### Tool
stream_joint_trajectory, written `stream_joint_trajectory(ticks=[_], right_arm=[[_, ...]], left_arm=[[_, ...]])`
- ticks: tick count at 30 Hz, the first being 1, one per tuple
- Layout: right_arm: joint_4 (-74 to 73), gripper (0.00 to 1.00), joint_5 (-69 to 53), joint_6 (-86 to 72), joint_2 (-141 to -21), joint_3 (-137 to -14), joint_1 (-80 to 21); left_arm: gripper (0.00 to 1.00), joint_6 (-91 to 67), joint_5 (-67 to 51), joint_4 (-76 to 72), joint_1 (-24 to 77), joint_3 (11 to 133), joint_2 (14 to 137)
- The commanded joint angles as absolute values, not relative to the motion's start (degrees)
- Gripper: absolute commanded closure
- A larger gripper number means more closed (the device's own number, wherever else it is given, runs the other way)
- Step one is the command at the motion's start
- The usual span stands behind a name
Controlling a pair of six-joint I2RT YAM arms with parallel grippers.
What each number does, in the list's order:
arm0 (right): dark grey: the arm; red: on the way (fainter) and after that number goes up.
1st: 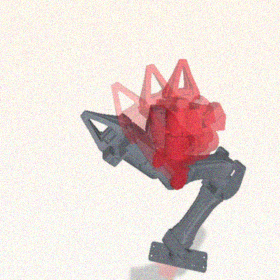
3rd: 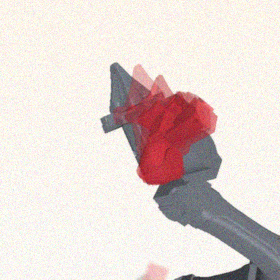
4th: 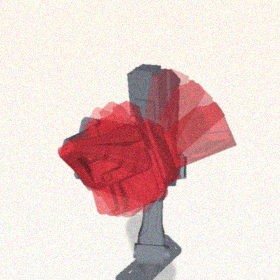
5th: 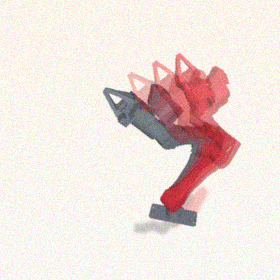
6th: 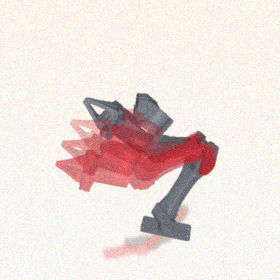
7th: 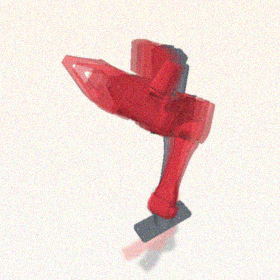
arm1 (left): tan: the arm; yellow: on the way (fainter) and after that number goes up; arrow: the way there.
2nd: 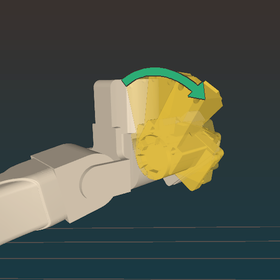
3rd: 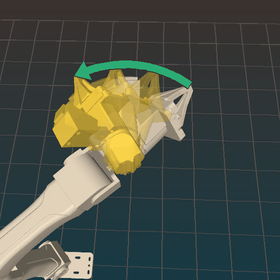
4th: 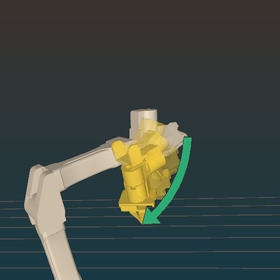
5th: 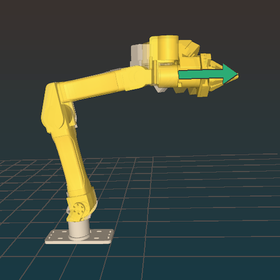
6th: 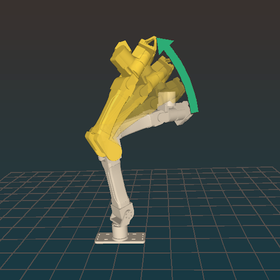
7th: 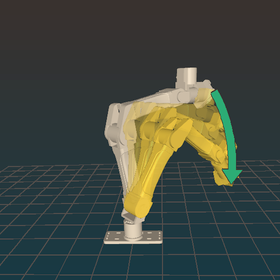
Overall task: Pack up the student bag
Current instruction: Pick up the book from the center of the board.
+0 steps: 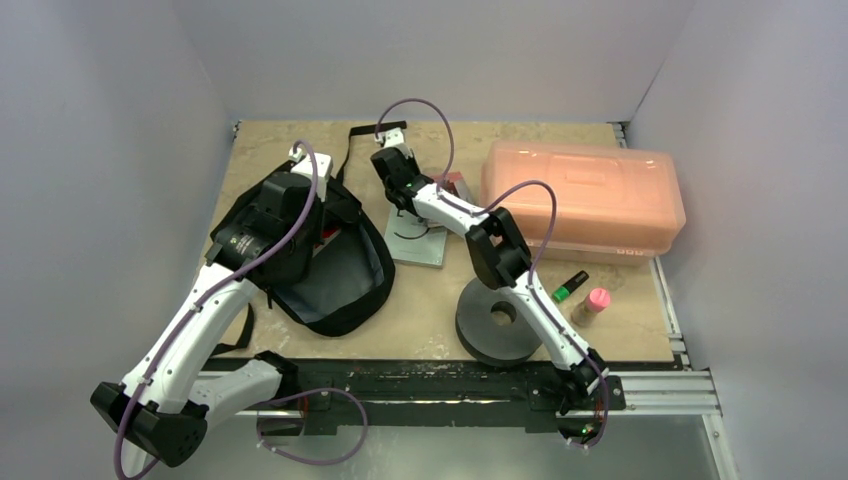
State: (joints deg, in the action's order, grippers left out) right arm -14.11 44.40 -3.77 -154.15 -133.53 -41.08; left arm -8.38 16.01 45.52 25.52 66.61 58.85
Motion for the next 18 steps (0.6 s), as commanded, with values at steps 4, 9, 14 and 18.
stream_joint_trajectory(ticks=[4,9,14,18], right_arm=[[-10.08,1.0,40.41,3.01,-146.16,-130.98,-41.73],[-11.14,1.0,30.05,-1.79,-133.52,-124.57,-42.0],[-5.87,1.0,15.79,-10.35,-117.69,-103.38,-42.36],[4.11,1.0,2.25,-11.81,-107.07,-85.31,-43.25]], left_arm=[[1.0,-9.41,14.85,42.82,25.4,67.68,58.51],[1.0,-9.41,15.56,42.89,25.4,67.59,58.86],[1.0,-9.54,17.47,43.28,25.4,67.68,59.39],[1.0,-10.34,19.39,43.79,25.4,67.85,60.3]])
